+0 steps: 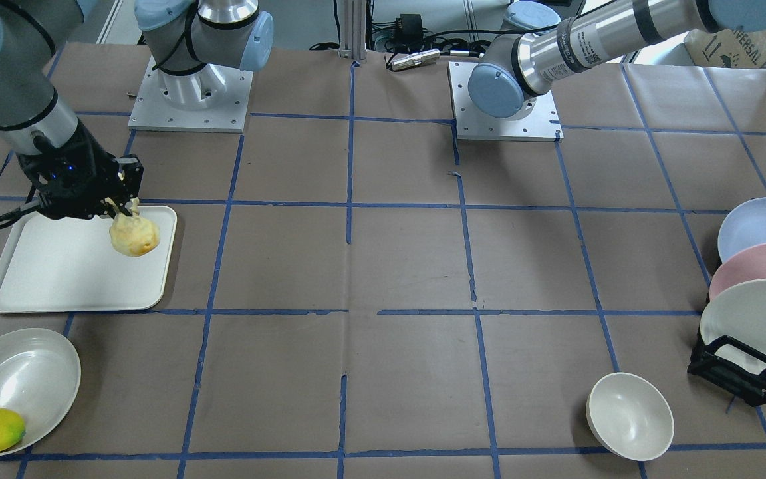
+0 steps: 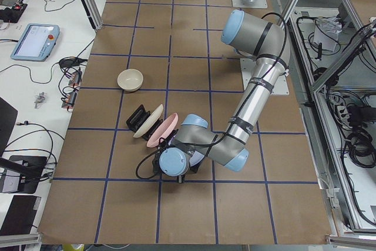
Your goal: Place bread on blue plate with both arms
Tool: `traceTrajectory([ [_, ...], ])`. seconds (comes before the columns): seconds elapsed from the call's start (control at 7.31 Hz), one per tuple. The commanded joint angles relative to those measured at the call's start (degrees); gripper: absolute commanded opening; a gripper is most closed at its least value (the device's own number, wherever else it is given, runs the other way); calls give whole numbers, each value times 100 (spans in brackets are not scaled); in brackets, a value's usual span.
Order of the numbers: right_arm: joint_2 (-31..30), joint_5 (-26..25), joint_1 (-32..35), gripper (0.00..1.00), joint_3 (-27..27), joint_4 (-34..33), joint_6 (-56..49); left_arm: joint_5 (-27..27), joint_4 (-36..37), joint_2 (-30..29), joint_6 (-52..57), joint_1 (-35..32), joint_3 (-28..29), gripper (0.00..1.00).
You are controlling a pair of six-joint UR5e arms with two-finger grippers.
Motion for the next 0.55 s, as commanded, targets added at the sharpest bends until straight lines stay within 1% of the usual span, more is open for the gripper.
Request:
traceTrajectory([
  [0.0,-43,1,129,6,-750,1140,344,186,0,52,1,-4,11,10],
  [0.14,-52,10,277,7,-742,1202,617,300,0,27,1,-4,11,5],
  [0.41,44,-60,803,8,-611,1212,1250,354,-17,131,35,5,20,4],
])
